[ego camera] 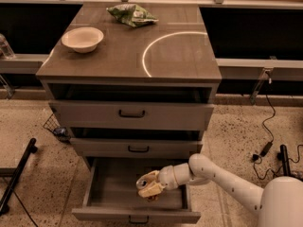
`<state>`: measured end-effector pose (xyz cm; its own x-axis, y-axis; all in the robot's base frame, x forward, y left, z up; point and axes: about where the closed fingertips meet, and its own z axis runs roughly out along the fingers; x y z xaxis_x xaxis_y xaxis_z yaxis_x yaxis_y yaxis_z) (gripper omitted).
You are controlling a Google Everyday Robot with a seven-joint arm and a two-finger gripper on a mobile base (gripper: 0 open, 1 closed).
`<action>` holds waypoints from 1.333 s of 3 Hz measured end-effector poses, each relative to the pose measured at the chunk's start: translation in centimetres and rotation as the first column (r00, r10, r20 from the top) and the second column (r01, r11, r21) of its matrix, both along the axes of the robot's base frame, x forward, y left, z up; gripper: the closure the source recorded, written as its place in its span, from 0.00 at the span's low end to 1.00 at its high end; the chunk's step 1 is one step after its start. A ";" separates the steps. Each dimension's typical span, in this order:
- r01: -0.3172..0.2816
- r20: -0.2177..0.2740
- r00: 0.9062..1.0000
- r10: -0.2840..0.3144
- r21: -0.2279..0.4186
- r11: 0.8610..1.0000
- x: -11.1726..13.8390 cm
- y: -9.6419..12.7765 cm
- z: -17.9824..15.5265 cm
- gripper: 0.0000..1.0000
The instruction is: Place orange can into bottom drawer
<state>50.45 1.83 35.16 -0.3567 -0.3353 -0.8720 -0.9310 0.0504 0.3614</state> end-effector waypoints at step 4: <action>-0.093 -0.018 0.995 0.097 0.166 0.982 2.9 1.5 -3.0 1.00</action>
Offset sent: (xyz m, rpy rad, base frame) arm 0.0203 0.0078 -0.0209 0.1125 0.0152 0.0429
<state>53.31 3.37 32.19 -0.3535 -0.2216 -0.9088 -0.9188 -0.1002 0.3818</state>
